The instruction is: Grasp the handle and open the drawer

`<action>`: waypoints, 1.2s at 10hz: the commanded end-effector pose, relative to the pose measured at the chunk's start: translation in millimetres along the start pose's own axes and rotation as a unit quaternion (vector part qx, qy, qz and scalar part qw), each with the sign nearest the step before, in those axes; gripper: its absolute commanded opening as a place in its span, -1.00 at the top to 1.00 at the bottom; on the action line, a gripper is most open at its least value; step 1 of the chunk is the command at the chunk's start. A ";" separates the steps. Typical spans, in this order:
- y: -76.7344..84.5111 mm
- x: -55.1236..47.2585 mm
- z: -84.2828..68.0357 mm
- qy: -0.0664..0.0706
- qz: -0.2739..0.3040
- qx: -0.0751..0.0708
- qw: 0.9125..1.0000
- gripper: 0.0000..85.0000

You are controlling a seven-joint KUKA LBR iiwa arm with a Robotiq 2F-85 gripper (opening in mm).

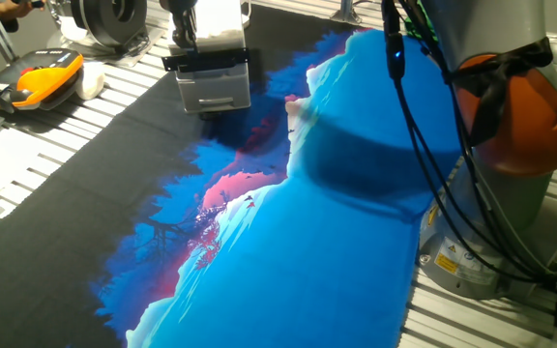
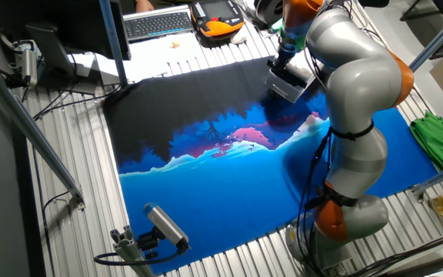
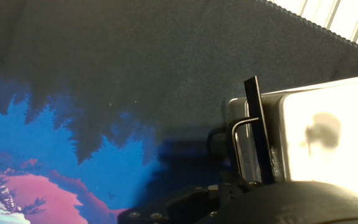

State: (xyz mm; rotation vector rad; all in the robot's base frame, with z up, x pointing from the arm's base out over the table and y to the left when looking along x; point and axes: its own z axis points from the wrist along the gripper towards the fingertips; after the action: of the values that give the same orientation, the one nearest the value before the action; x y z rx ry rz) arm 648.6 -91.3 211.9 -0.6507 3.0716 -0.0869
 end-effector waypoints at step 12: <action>-0.3 0.2 0.2 -0.002 0.048 -0.008 0.999 1.00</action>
State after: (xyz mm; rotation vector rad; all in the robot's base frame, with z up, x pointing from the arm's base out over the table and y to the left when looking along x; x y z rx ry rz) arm 648.8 -91.6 212.1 -0.5012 3.0934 -0.0634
